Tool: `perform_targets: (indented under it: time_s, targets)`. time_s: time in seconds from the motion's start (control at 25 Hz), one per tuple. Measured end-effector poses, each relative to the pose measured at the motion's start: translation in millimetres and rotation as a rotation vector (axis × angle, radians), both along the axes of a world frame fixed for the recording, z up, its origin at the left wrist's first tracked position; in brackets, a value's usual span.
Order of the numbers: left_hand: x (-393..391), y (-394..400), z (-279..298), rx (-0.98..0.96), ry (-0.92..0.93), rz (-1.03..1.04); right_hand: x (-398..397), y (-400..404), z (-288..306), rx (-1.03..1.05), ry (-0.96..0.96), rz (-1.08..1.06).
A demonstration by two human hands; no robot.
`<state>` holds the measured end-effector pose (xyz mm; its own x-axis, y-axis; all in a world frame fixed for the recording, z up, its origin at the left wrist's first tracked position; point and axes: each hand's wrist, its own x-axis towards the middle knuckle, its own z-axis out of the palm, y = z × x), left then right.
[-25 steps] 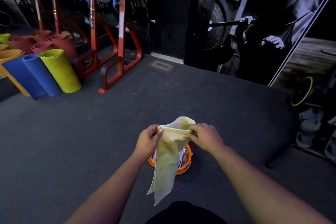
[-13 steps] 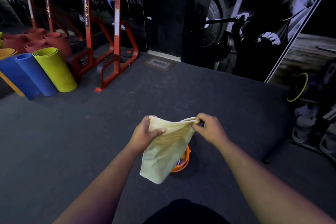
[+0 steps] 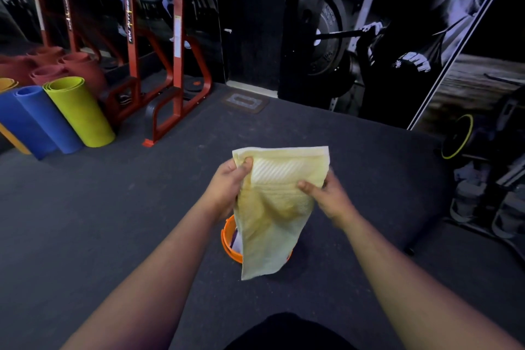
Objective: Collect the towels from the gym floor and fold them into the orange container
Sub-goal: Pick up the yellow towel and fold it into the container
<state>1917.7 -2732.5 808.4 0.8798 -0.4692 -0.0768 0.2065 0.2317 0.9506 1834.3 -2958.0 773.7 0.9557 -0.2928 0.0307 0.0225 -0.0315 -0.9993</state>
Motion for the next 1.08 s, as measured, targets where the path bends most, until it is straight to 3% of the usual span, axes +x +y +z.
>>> perform_targets:
  time_s: [0.08, 0.16, 0.28, 0.36, 0.48, 0.56, 0.64, 0.76, 0.88, 0.96, 1.0, 1.08]
  targets:
    - [12.0, -2.3, 18.9, -0.143, 0.048, 0.000, -3.5, 4.0, -13.2, 0.005, 0.192, 0.131]
    - [25.6, 8.2, 17.7, -0.214, 0.063, -0.032, -1.7, 10.9, -18.2, 0.072, 0.191, 0.084]
    - [15.1, 37.9, -31.1, 0.152, 0.071, -0.208, 6.2, 21.2, -3.3, 0.224, 0.120, -0.015]
    - [-2.6, 44.6, -51.9, 0.228, 0.095, -0.285, 11.9, 21.4, 3.4, 0.280, 0.140, -0.082]
    - [3.9, 35.6, -53.4, 0.071, 0.182, -0.079, 6.3, 11.2, -3.0, 0.306, 0.287, 0.015]
    - [13.0, 34.1, -49.3, 0.025, 0.233, 0.044, -4.1, 8.3, -11.5, 0.149, 0.377, 0.142]
    - [20.7, 37.6, -60.5, 0.212, 0.182, 0.067, -7.6, 10.5, -15.3, 0.128, 0.340, 0.101]
    - [17.8, 42.0, -73.5, 0.504, 0.076, -0.079, -2.7, 11.4, -16.4, 0.083, 0.250, -0.071]
    - [22.5, 33.7, -61.2, 0.419, 0.108, 0.070, 0.7, 4.2, -19.5, 0.001, 0.266, -0.063]
    - [25.6, 30.4, -52.1, 0.321, 0.101, 0.045, -0.2, -1.1, -25.7, -0.029, 0.325, 0.000]
    - [29.8, 31.4, -56.4, 0.372, 0.049, 0.017, -0.3, -2.3, -27.0, -0.046, 0.327, -0.039]
    - [33.9, 34.0, -58.8, 0.731, -0.164, -0.030, 1.8, -3.6, -26.9, -0.051, 0.262, -0.137]
